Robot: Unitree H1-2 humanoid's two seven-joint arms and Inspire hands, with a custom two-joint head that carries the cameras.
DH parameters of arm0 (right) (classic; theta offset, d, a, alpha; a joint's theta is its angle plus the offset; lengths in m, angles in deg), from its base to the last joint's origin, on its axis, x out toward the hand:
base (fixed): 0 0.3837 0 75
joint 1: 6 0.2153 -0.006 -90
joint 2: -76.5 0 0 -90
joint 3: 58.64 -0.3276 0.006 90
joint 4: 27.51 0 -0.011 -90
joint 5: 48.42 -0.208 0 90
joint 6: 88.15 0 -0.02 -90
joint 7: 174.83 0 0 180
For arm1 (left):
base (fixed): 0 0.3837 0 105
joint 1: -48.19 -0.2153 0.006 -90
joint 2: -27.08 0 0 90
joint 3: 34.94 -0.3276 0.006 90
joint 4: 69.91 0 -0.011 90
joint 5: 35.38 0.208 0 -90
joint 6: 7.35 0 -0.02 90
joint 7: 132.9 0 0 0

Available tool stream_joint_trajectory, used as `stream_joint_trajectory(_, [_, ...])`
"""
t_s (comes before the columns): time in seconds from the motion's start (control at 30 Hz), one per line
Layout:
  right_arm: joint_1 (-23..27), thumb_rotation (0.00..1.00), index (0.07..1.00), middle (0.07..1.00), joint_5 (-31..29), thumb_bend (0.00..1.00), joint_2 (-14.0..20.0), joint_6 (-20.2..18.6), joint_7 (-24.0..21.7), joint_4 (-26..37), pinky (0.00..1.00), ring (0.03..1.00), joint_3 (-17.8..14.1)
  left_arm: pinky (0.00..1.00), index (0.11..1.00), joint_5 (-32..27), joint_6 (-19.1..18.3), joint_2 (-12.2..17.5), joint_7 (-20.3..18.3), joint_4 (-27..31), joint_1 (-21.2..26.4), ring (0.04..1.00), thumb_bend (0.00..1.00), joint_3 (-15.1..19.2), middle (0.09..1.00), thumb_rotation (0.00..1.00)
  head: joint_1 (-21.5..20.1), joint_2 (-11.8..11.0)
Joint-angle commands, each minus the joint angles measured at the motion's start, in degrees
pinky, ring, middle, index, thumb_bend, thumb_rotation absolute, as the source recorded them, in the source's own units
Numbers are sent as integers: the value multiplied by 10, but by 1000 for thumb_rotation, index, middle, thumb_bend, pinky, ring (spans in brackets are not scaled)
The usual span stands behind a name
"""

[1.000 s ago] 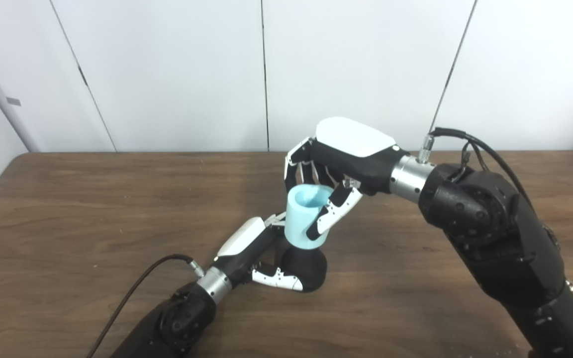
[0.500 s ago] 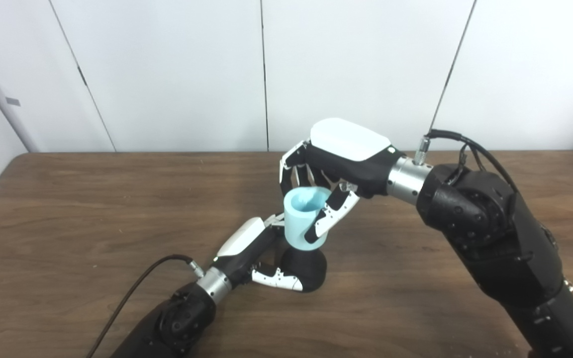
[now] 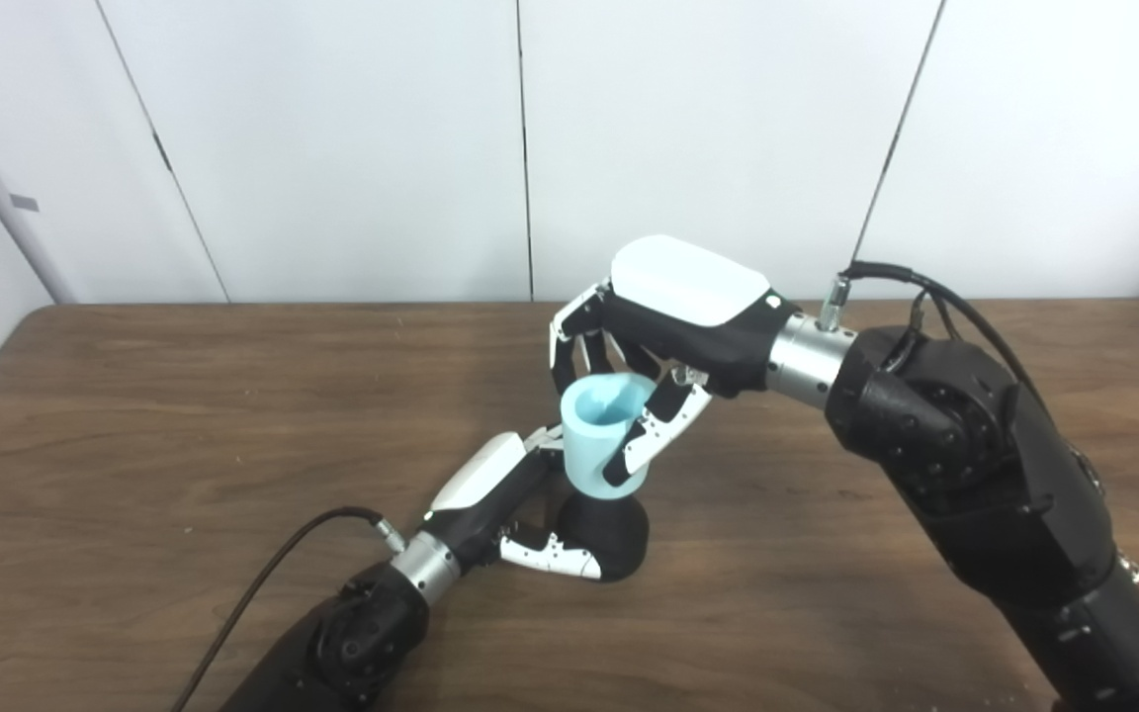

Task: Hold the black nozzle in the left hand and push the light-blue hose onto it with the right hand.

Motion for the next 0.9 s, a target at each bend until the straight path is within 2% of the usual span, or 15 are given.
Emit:
stream_joint_trajectory(0.0, [-5,127,484,268,11,511,1,1,-1,-17,99,165,8,1000,445,48,-63,15,-69,-40,-56,969,581,-39,793,363,1,0])
stream_joint_trajectory(0.33, [-18,129,477,270,7,512,1,-19,-2,-31,107,171,12,1000,444,47,-63,16,-69,-38,-54,969,580,-38,793,362,2,1])
stream_joint_trajectory(0.5, [-26,136,481,304,13,511,1,-26,-5,-33,134,209,19,1000,436,46,-66,16,-71,-36,-53,969,578,-38,793,359,3,2])
stream_joint_trajectory(0.87, [-26,132,479,309,20,510,5,-17,-5,-35,156,229,39,1000,433,45,-68,18,-72,-33,-53,969,578,-38,795,359,3,3])
